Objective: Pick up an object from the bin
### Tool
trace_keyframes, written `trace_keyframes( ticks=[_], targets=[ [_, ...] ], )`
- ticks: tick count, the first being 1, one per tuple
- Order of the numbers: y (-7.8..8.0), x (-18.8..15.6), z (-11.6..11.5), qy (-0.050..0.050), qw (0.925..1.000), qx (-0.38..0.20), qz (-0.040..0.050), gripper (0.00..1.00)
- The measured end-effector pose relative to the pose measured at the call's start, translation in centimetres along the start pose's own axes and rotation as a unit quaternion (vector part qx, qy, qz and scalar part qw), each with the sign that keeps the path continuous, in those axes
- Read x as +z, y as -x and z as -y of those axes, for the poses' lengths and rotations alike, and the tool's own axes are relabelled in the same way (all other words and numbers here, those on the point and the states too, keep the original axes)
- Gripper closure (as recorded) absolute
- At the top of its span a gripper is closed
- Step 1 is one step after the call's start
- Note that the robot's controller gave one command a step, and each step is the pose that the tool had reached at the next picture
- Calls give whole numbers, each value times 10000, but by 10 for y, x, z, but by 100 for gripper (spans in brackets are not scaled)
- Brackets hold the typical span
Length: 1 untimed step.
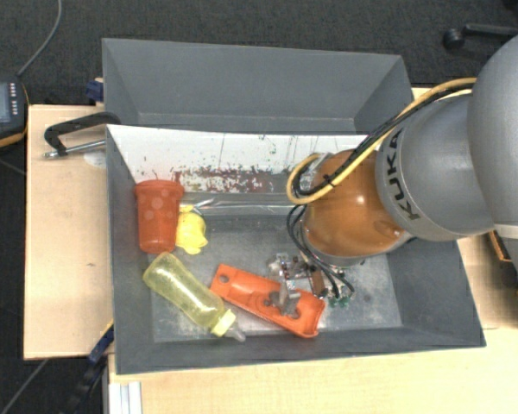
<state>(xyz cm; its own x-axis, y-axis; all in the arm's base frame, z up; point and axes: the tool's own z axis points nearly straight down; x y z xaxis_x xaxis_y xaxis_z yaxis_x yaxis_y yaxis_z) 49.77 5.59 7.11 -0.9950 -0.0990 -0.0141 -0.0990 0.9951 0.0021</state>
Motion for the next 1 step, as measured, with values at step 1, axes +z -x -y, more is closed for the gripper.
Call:
trace_keyframes(
  ticks=[1],
  targets=[
    [0, 0, 0, 0, 10000, 0, 0, 100]
  ],
)
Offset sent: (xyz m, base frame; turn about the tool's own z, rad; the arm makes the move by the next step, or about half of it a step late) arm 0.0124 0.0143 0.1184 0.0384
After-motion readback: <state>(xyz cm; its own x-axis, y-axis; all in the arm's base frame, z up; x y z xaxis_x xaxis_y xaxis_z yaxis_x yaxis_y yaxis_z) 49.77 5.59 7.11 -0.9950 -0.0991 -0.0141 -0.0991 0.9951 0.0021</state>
